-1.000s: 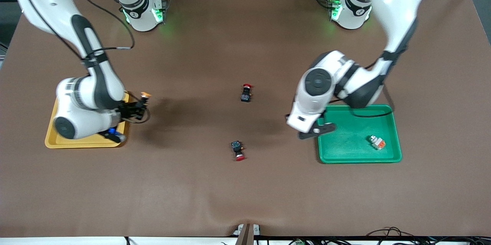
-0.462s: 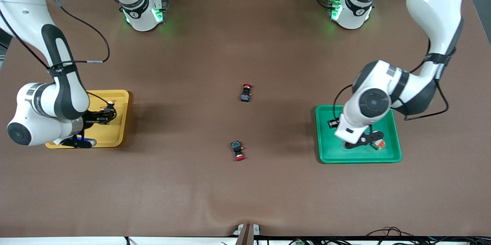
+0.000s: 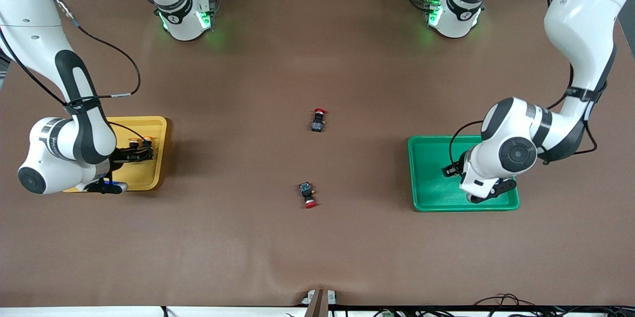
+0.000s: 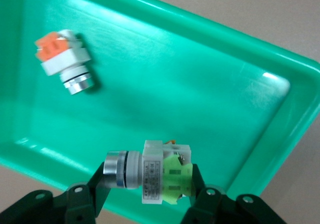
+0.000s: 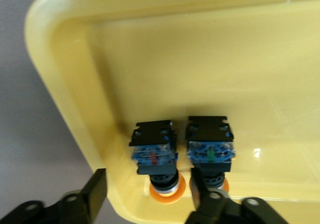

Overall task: Place green and yellow buttons in trays
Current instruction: 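Release the green button in the green tray while the right gripper withdraws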

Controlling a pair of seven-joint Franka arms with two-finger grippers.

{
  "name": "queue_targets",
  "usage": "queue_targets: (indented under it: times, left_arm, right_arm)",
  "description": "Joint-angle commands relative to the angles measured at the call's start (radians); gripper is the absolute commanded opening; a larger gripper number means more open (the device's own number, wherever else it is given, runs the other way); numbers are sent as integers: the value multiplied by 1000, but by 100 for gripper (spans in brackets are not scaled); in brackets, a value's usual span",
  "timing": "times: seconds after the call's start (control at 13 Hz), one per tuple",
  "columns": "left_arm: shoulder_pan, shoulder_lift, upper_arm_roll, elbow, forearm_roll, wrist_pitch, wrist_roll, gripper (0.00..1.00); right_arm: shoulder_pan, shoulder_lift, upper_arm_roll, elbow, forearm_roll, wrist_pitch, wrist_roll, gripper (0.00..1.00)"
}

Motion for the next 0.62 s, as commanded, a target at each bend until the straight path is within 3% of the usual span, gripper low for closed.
queue_targets:
  times: [0.0,0.08,0.54]
  left_arm:
    - [6,14,6,8,-1,35,7,94]
    - [7,14,7,10,-1,40,7,100]
    - [7,-105,-37,12,-6,19,1,100]
  right_arm:
    - [2,-10,17,56,11,-56,-4,100]
    - [8,-10,17,91,10,-75,-16,100]
    - [72,-22,24,335,17,-118,-15,100]
